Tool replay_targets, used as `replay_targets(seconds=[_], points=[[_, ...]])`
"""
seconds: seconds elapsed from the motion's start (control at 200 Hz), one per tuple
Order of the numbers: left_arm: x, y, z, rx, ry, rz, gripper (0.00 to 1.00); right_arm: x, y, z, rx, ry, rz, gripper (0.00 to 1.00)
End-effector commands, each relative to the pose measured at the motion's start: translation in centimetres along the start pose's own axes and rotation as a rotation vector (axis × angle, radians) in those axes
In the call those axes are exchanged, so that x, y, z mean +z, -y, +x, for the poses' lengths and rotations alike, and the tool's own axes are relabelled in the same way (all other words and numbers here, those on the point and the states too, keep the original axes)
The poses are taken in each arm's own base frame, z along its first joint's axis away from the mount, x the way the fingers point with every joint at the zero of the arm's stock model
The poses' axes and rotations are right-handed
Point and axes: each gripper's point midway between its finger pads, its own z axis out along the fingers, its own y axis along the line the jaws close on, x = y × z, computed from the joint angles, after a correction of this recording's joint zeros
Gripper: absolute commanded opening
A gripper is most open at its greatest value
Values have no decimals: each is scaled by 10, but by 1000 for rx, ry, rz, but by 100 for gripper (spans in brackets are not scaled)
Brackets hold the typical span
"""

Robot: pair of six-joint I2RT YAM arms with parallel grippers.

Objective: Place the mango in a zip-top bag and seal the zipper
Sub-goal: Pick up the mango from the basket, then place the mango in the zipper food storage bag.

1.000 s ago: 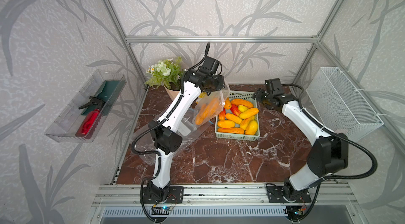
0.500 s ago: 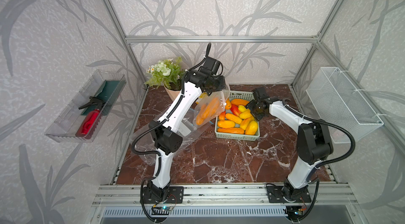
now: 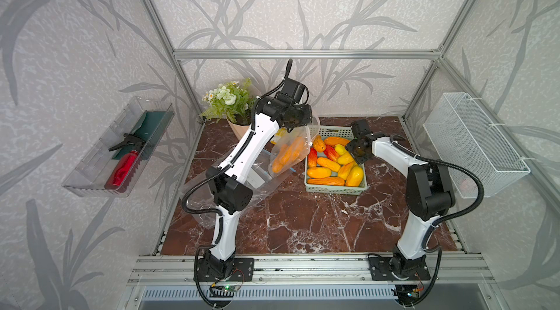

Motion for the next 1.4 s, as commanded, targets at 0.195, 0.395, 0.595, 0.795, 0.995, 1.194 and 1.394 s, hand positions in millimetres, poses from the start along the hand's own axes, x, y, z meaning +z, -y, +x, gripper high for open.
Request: replay_targets(seconds=[0.195, 0.395, 0.595, 0.795, 0.995, 1.194, 1.394], points=[[-3, 10, 3, 11, -7, 37, 0, -24, 25, -56, -160, 151, 26, 40], [-2, 9, 3, 12, -3, 27, 0, -108, -57, -52, -311, 294, -313, 36], [-1, 8, 5, 12, -8, 18, 0, -226, -162, -9, -540, 428, -820, 36], [0, 8, 2, 8, 1, 20, 0, -264, -207, 45, -644, 395, -1011, 39], [-3, 8, 0, 8, 12, 15, 0, -231, -213, 83, -718, 266, -983, 39], [-7, 9, -2, 8, 24, 17, 0, -201, -191, 91, -709, 223, -909, 39], [-4, 9, -3, 3, 25, 20, 0, -195, -189, 97, -725, 145, -841, 65]])
